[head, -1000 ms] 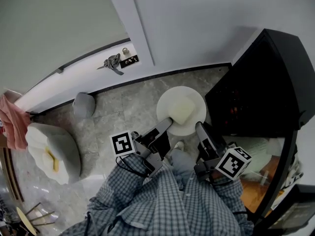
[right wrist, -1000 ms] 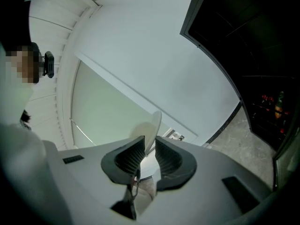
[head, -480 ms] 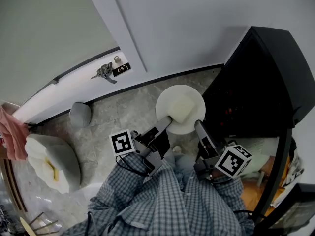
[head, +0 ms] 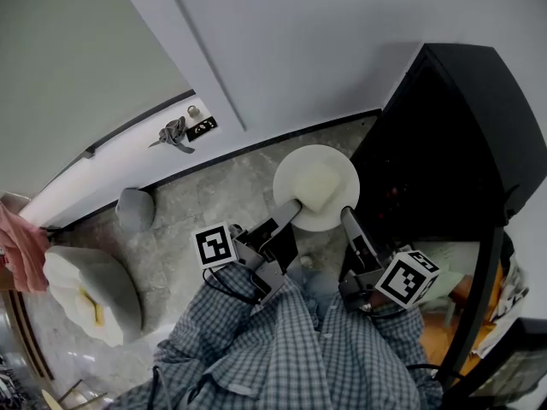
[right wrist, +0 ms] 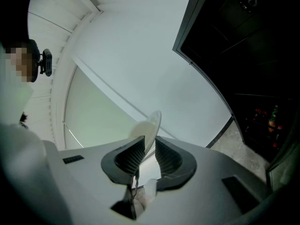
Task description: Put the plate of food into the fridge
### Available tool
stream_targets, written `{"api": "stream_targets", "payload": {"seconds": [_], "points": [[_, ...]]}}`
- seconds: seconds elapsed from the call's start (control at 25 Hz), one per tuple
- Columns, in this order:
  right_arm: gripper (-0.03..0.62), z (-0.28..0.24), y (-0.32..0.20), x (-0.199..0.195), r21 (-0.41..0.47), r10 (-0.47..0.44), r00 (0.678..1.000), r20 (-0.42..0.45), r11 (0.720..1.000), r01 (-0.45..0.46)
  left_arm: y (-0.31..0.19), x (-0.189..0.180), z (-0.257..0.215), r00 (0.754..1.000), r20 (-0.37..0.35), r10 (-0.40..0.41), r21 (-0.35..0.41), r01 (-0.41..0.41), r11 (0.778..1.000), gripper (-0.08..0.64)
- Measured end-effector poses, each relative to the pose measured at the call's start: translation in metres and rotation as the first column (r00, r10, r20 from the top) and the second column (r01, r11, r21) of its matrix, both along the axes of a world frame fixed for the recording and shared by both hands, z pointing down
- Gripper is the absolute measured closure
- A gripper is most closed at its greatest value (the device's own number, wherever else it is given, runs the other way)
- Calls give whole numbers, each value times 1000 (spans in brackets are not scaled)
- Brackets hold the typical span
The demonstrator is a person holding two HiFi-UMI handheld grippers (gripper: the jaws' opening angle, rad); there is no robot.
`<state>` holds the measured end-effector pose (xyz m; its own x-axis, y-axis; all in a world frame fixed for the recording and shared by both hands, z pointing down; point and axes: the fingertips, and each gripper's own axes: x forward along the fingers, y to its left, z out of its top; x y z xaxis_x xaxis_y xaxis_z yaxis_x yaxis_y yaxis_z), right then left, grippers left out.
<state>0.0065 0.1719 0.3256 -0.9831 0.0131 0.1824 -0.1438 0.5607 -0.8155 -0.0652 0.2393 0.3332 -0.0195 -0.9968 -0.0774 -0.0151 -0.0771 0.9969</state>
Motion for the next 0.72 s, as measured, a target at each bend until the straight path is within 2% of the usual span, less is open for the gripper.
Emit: {"api": "stream_targets", "payload": {"seconds": [0.48, 0.72], "points": [[517, 6, -44, -25, 2, 86, 996, -17, 996, -86, -51, -30, 6, 996, -19, 83, 2, -83, 997, 514], [517, 10, -74, -44, -5, 145, 989, -40, 989, -145, -87, -53, 9, 987, -14, 161, -16, -161, 987, 514]]}}
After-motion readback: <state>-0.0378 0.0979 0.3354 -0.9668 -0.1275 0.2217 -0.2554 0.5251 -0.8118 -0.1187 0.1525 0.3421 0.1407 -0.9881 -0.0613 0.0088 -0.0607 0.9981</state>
